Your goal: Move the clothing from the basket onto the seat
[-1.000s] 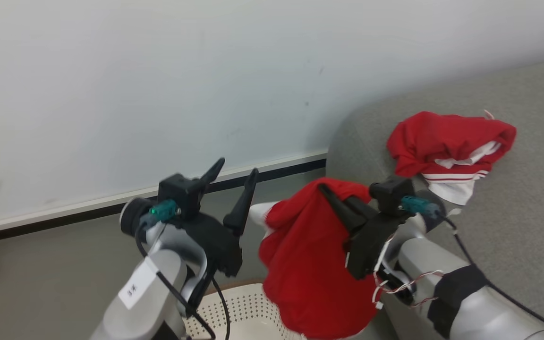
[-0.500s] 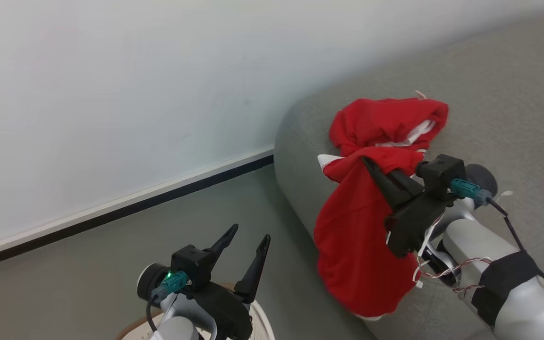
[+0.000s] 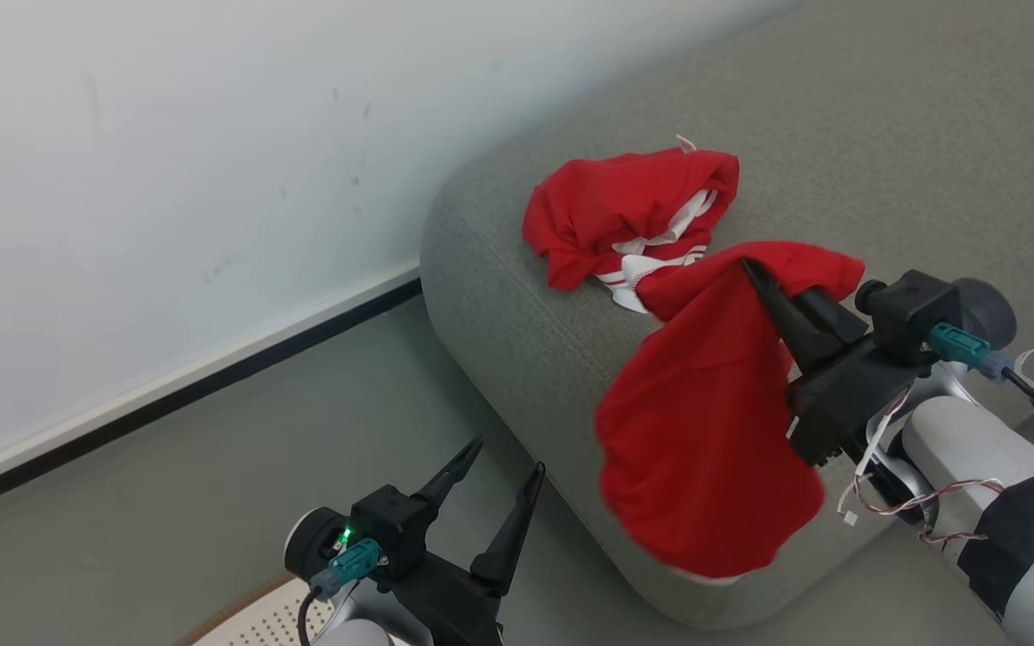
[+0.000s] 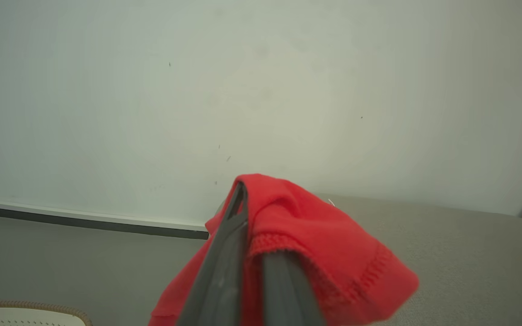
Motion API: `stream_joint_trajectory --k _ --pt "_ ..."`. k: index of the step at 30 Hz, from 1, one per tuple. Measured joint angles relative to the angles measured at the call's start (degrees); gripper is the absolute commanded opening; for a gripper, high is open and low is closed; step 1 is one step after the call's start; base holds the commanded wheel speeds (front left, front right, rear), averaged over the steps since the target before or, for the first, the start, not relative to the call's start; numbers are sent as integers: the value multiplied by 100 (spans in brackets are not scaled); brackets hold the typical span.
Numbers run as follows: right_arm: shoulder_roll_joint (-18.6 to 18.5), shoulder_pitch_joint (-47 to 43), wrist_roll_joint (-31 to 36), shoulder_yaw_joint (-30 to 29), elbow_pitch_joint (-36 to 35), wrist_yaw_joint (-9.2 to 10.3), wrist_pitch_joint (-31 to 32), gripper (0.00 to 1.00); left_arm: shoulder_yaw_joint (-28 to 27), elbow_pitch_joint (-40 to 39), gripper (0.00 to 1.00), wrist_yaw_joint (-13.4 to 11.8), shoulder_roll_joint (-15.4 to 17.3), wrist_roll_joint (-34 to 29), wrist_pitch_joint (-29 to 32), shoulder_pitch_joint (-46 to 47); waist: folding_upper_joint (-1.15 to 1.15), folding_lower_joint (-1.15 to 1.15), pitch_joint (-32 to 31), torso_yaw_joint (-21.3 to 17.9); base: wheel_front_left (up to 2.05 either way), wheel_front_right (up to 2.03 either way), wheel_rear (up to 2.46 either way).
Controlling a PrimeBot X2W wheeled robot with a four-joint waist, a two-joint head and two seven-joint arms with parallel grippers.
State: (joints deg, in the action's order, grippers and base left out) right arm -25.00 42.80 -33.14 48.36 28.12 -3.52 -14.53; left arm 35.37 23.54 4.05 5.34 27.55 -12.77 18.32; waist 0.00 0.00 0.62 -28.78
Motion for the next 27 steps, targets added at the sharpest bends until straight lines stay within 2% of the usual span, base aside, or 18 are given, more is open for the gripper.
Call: stream_joint_trajectory --k 5,11,14,21,27 --pt "-23 121 33 -199 -51 83 0 0 -19 -82 100 -9 15 -33 -46 1 0 0 192 -102 0 0 0" --pt "-465 591 32 -608 -57 108 -1 0 -16 -382 100 -81 11 -80 -47 15 0 0 460 -52 0 0 0" --pt "-541 1016 15 -802 49 100 -2 0 -49 -557 100 -113 82 -134 -47 42 0 0 619 32 0 0 0" --pt "-998 1961 -22 -1358 509 110 -19 0 -146 -958 100 -181 367 -342 9 319 0 1 1047 304 0 0 0" --pt "-1421 2440 -113 -1722 990 209 -19 0 -168 -1195 100 -209 472 -437 105 604 0 1 1398 635 0 0 0"
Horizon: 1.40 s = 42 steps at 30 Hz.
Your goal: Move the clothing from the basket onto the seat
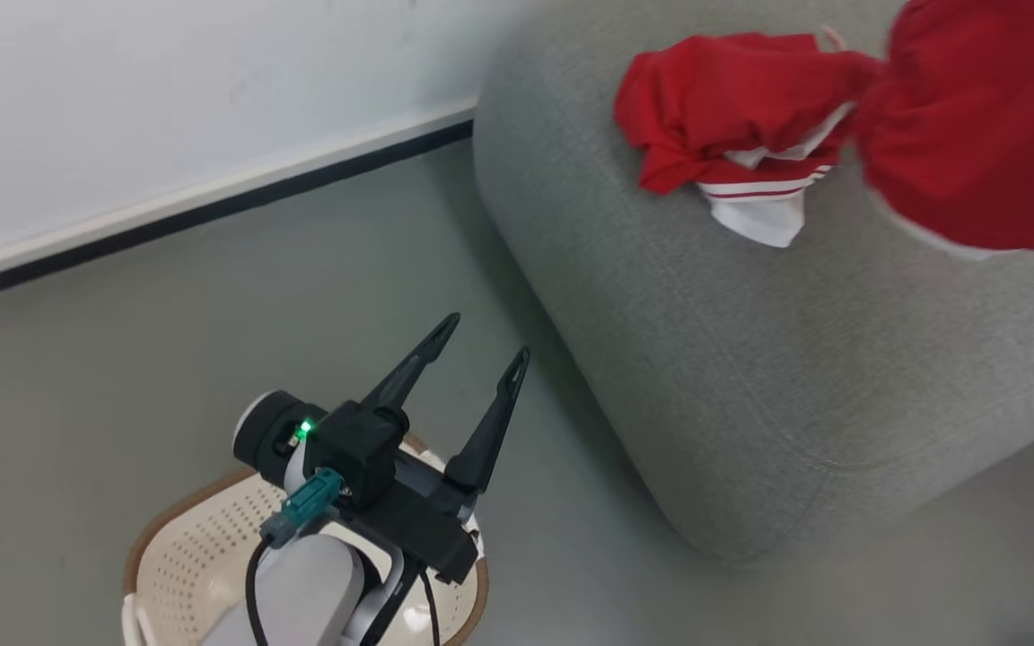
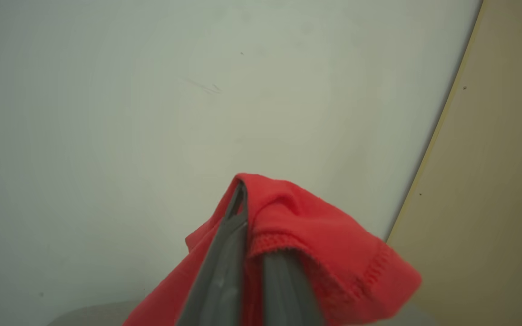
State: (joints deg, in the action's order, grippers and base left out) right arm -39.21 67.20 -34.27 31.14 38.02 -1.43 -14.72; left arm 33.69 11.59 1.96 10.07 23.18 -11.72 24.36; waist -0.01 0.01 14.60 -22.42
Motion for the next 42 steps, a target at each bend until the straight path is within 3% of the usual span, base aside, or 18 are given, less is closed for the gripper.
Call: stream_joint_trajectory --k 15,22,27,37,40,41,42 --pt "-162 797 43 -157 715 154 9 0 156 -661 100 56 122 -305 241 372 -1 0 846 728 0 0 0" --pt "-124 804 24 -287 1314 408 9 0 223 -853 100 65 140 -361 366 582 0 0 1310 944 0 0 0" --pt "335 253 -211 -334 1927 545 9 0 225 -865 100 112 210 -417 439 665 -1 0 1614 1112 0 0 0" --pt "802 33 -321 -382 2359 572 8 0 197 -873 100 110 268 -477 505 737 0 0 1824 1302 0 0 0" --pt "893 62 -297 -309 2388 570 7 46 171 -839 100 107 272 -477 504 736 0 0 1809 1299 0 0 0" --pt "895 66 -264 -275 2390 568 4 87 167 -823 100 107 277 -477 502 734 0 -1 1794 1291 0 0 0" --pt "899 74 -224 -243 2393 552 3 100 158 -809 100 107 287 -476 494 727 0 -1 1776 1281 0 0 0"
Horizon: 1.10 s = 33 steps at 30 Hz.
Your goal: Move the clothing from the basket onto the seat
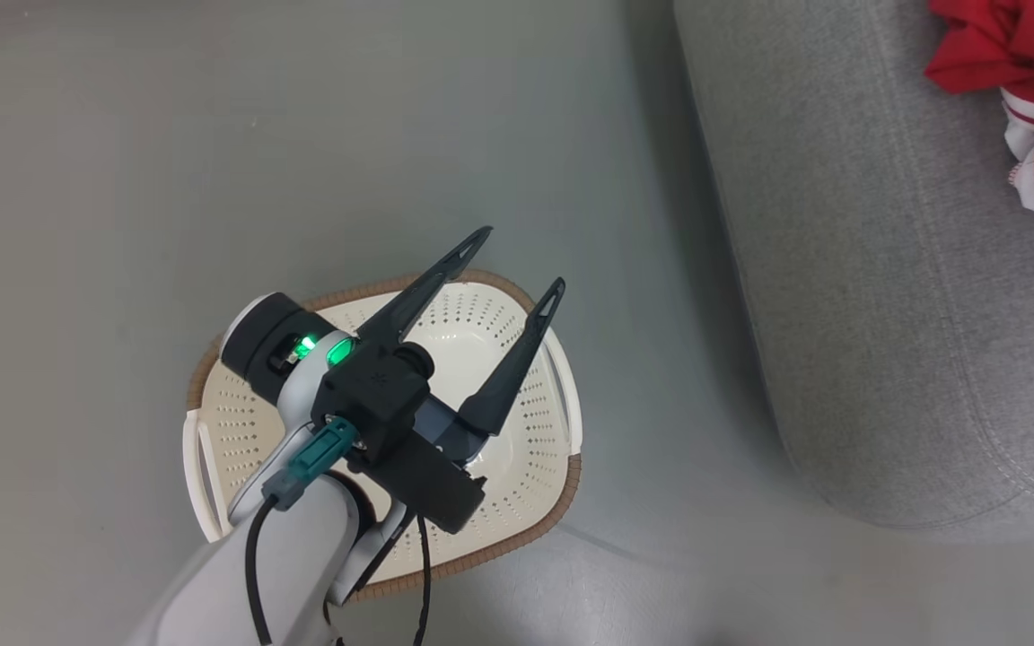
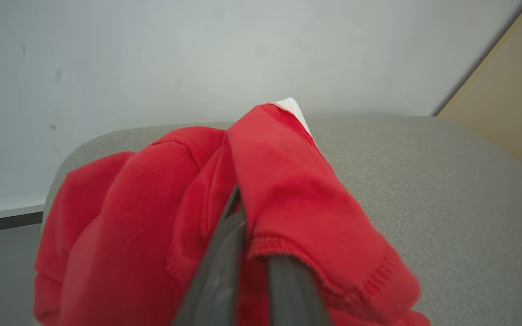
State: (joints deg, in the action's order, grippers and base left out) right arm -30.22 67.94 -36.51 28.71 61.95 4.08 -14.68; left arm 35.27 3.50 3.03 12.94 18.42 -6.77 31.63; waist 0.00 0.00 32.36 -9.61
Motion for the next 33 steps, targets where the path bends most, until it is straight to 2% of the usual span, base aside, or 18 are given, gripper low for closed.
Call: stream_joint_trajectory --k 10,21,33 --pt "303 -91 126 140 -9 -208 -1 100 -143 305 100 -47 5 221 -192 -176 0 0 -294 -192 0 0 0" --pt "535 -1056 186 110 -200 -216 -1 100 -401 850 100 -59 -66 597 -481 -597 0 -1 -1088 -367 0 0 0" --pt "860 -1696 385 178 -706 -392 -1 100 -843 1246 100 -366 -82 921 -653 -1325 1 -1 -2058 -210 0 0 0"
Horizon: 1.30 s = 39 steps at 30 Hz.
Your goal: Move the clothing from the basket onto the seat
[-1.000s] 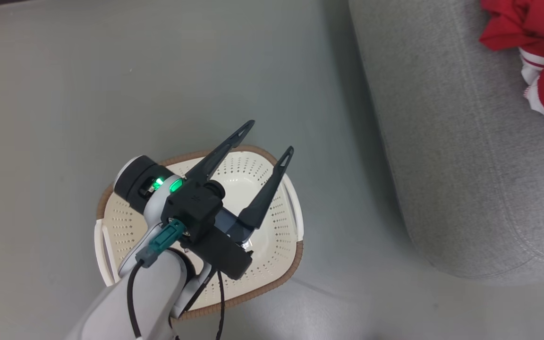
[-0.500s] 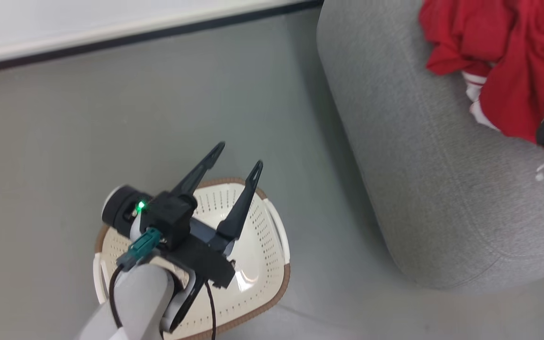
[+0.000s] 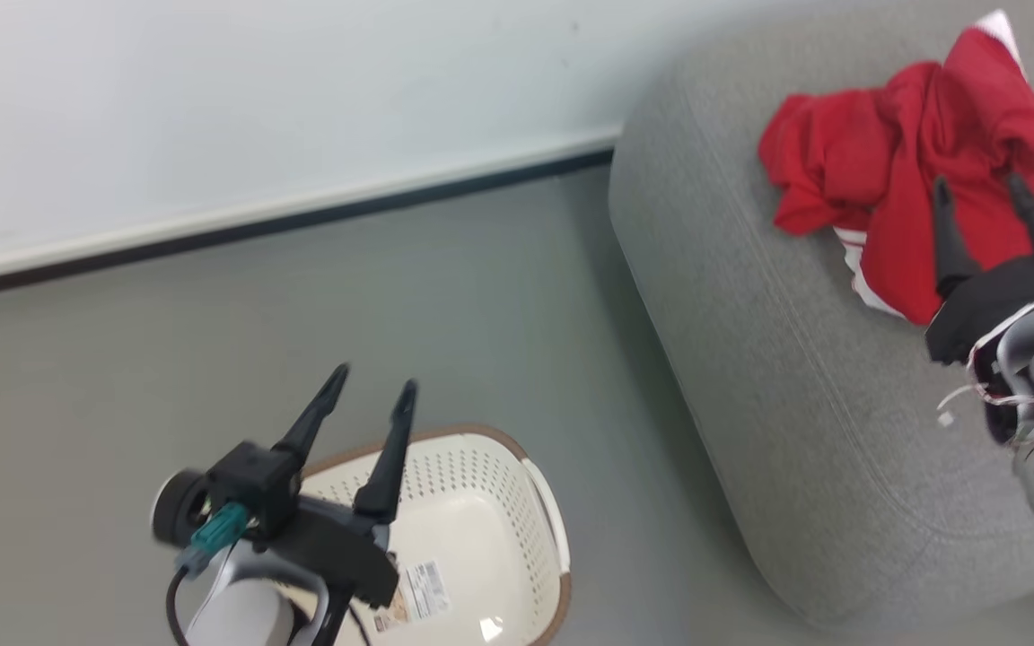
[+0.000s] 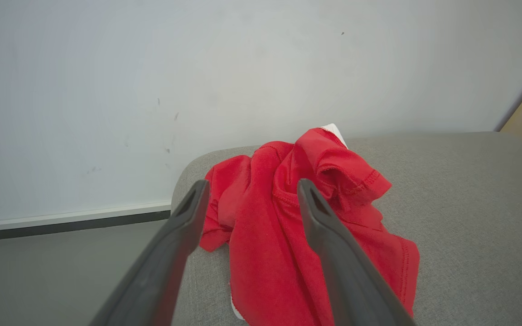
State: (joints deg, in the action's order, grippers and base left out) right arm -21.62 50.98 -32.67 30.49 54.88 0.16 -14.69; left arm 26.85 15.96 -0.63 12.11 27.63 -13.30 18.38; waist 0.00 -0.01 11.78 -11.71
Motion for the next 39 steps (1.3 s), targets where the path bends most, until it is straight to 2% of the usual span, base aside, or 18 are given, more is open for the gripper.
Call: stream_joint_trajectory --k 6,14,23,32,39 --pt "249 -493 12 36 -278 -69 0 100 -285 82 100 -277 69 56 -49 -520 0 0 -461 265 0 0 0" --pt "431 -1315 11 -15 -777 -58 0 100 -719 -42 100 -434 274 146 -69 -1189 0 0 -942 789 0 0 0" --pt "777 -1972 178 114 -1493 142 0 100 -1285 -308 100 -552 546 196 -100 -2048 1 0 -1363 1156 0 0 0" --pt "834 -2749 520 208 -2403 444 0 100 -1757 -676 100 -601 594 188 -101 -2654 1 1 -1491 1071 0 0 0" --pt "828 -3445 660 41 -3133 597 0 100 -1969 -1070 100 -643 427 91 -101 -3123 0 1 -1455 888 0 0 0"
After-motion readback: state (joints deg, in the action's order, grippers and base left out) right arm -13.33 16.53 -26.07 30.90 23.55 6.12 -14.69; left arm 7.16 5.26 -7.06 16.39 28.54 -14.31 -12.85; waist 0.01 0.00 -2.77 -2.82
